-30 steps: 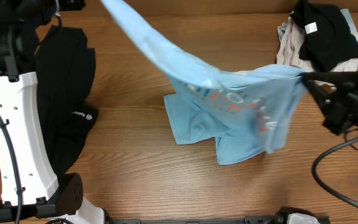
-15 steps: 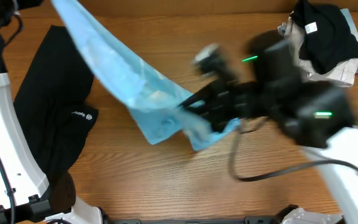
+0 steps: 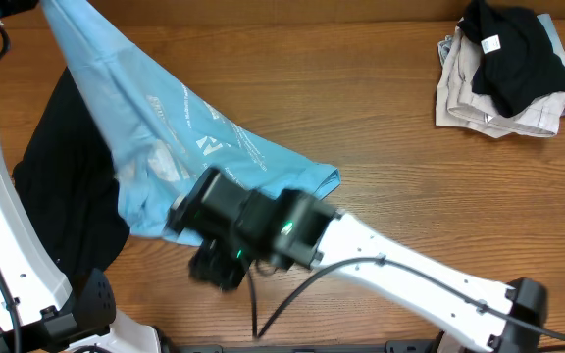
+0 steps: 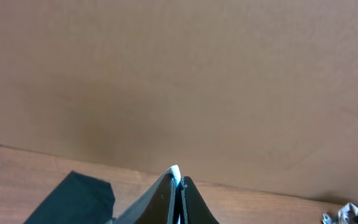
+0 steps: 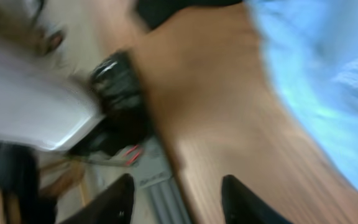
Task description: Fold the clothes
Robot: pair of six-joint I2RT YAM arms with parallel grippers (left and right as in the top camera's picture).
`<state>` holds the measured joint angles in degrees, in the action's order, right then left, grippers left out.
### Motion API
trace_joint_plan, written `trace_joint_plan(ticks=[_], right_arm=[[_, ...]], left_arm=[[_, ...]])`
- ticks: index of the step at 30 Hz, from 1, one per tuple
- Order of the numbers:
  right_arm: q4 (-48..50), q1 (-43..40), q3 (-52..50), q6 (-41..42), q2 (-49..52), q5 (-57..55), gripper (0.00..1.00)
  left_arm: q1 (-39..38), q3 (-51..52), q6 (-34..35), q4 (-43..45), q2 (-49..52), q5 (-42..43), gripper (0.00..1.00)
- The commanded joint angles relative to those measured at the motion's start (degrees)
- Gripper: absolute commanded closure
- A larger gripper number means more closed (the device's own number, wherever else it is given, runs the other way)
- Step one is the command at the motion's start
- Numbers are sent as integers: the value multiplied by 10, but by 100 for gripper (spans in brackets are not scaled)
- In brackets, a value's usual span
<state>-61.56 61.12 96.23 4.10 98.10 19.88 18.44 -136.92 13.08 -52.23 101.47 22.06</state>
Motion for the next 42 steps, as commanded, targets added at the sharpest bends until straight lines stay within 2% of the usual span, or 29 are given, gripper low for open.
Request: trace_joint_plan(ticks=[1,4,8,12,22,29,35,37,39,42], right_arm=[[1,-96,10,57,-44,-117,38],[9,-185,8,61,-37,-147,28],[42,-272,8,17,4,-109,27],[87,-309,8,-22,67,-91,24],[135,-315,8,-74,215,-80,19],[172,-306,8,-76,267,-80,19],[159,-276,8,-73,303,-77,20],[153,-264,8,-73,306,-78,26],[147,-251,8,-73,307,-80,38],[138,-242,9,-70,307,-101,69]], left_arm=[[4,-10,-14,-14,-18,6,96],[4,-10,-19,-47,-18,20,96],[3,-10,-34,-102,-18,21,96],[3,-10,-63,-155,-19,26,96],[3,-10,-114,-230,-61,35,96],[3,-10,-131,-258,-83,30,96],[3,-10,-141,-291,-74,30,96],[3,-10,-150,-296,-74,30,96],[3,-10,-153,-298,-74,30,96],[3,-10,-153,-298,-74,30,96]])
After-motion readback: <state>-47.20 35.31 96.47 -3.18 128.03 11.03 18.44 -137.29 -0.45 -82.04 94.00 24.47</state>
